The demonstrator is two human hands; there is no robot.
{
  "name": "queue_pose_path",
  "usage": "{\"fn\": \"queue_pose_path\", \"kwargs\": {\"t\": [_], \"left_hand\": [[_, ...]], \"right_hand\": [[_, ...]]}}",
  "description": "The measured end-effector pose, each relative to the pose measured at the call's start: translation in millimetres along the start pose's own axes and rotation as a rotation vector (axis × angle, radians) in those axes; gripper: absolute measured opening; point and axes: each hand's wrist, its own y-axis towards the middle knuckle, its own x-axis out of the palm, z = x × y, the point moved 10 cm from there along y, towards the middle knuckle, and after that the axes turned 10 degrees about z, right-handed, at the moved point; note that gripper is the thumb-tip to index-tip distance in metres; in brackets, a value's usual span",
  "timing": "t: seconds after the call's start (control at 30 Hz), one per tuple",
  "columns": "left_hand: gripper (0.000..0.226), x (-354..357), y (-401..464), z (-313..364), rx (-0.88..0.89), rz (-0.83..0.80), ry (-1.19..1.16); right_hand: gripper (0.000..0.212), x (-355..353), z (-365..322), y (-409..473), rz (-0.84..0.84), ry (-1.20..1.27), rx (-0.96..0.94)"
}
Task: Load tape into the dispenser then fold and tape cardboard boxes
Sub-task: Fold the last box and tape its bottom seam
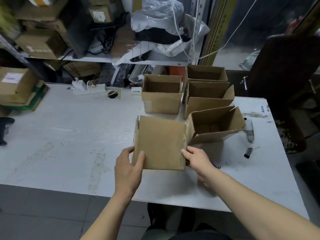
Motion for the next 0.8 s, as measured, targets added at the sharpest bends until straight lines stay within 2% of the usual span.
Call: {"fn": "queue_pose_path", "kwargs": {"t": [0.07, 0.17, 0.2, 0.27, 0.37, 0.47, 0.53, 0.6, 0.63, 0.7, 0.8], "left_hand": [[0.037, -9.6, -3.2, 11.9, 0.006, -0.031, -0.135], [0.072, -2.5, -4.2, 0.4, -0.254, -0.195, -0.344], [0.075, 3.4, -6.2, -3.1, -0.332, -0.271, -0.404], [0.064, 7.6, -8.5, -0.6, -0.363, -0.351, -0.438], [0.049, 4.0, -9.2, 5.4, -0.299, -0.291, -0.396], [0.039, -1.9, -8.3, 10.2, -0.188, -0.154, -0.210], [0.040, -7.4, -12.4, 20.7, -0.096, -0.056, -0.018], [0.041, -2.7, -21.3, 36.5, 0.032, -0.020, 0.144], [0.041, 2.6, -26.7, 43.4, 0.096, -0.013, 0.227], [0.039, 14.4, -36.2, 48.4, 0.172, -0.018, 0.330], [0.033, 24.4, -44.3, 46.8, 0.185, -0.061, 0.301]], "right_hand": [[0.024, -6.6, -1.1, -2.5, -0.014, 0.162, 0.055], [0.028, -4.2, -3.2, -10.1, -0.088, 0.267, 0.102], [0.029, -2.0, -3.0, -11.7, -0.107, 0.275, 0.109], [0.028, 0.8, -2.8, -13.0, -0.106, 0.270, 0.120], [0.031, -0.3, -9.0, -11.9, 0.000, 0.099, 0.062], [0.058, -4.1, -37.9, -31.4, 0.105, -0.256, -0.129], [0.068, 11.6, -55.9, -50.2, -0.019, -0.138, -0.202], [0.072, 36.4, -60.6, -68.6, -0.238, 0.064, -0.163], [0.070, 43.9, -59.0, -73.2, -0.296, 0.095, -0.154], [0.060, 47.0, -53.4, -71.5, -0.283, 0.057, -0.149], [0.039, 33.9, -51.0, -62.5, -0.195, 0.078, -0.124]]}}
